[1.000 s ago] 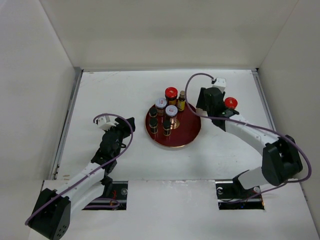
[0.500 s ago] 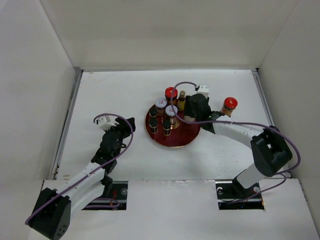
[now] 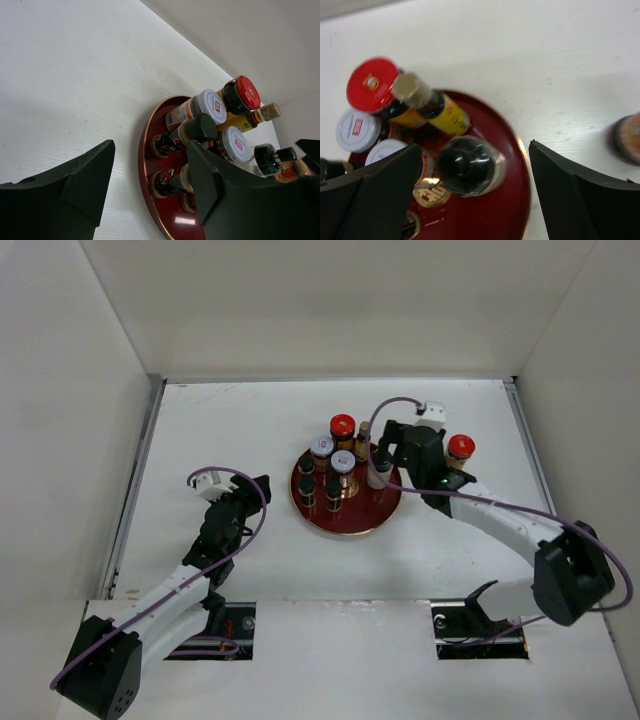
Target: Organize the condiment bottles
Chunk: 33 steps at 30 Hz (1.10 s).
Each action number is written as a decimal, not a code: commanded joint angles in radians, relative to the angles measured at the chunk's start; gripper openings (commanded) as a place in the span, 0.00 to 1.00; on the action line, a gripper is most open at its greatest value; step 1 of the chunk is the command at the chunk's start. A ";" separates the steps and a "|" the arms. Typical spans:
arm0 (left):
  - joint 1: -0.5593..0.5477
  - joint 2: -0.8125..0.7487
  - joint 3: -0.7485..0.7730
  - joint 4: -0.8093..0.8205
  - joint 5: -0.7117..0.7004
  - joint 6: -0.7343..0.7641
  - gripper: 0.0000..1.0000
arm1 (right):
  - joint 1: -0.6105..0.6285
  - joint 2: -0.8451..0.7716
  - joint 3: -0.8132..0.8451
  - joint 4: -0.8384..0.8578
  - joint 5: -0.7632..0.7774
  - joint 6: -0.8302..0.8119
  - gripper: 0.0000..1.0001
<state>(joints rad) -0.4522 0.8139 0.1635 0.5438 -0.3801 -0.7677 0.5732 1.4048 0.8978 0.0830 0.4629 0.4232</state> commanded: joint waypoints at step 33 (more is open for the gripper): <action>0.002 -0.002 -0.005 0.059 0.015 -0.012 0.58 | -0.425 0.014 -0.017 -0.037 0.029 -0.015 0.55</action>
<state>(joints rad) -0.4522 0.8150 0.1635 0.5438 -0.3794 -0.7708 0.1390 1.4876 0.8814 -0.0406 0.4564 0.4107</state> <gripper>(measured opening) 0.582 0.762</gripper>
